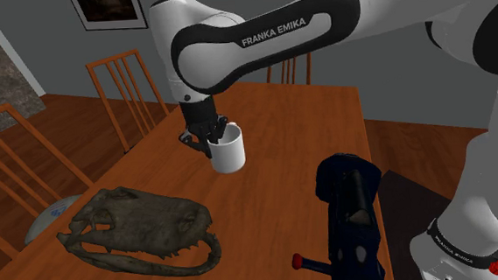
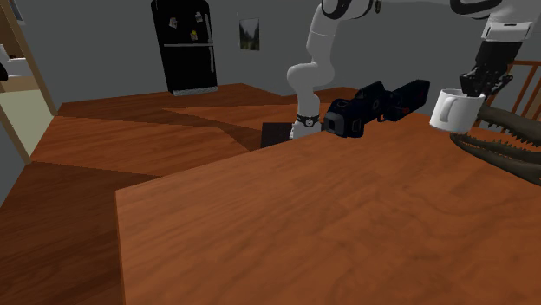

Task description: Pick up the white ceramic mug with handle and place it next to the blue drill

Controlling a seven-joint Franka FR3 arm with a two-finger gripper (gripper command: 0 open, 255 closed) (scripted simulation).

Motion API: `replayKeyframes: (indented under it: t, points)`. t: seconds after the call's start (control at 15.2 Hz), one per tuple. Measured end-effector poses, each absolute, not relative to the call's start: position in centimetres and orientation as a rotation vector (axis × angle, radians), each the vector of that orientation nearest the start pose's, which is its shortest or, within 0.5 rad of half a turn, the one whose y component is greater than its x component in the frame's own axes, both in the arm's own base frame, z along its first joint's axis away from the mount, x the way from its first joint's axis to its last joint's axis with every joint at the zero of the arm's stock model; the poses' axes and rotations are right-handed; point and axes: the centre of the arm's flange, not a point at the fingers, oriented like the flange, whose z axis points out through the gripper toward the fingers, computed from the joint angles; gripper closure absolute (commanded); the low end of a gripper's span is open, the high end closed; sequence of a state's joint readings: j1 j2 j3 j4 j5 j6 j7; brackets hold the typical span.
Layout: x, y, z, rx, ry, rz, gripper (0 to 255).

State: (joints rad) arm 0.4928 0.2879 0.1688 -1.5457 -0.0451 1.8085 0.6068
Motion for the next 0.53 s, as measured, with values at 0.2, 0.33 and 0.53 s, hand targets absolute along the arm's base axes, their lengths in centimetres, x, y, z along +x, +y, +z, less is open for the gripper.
replayKeyframes:
  t: [0.2, 0.33, 0.53]
  points:
    - [52.0, 38.4, 46.9, -3.149, -0.094, 0.030, 255]
    - [52.0, 38.4, 45.8, -3.149, -0.094, 0.030, 255]
    - [51.9, 38.5, 44.3, -3.149, -0.094, 0.030, 255]
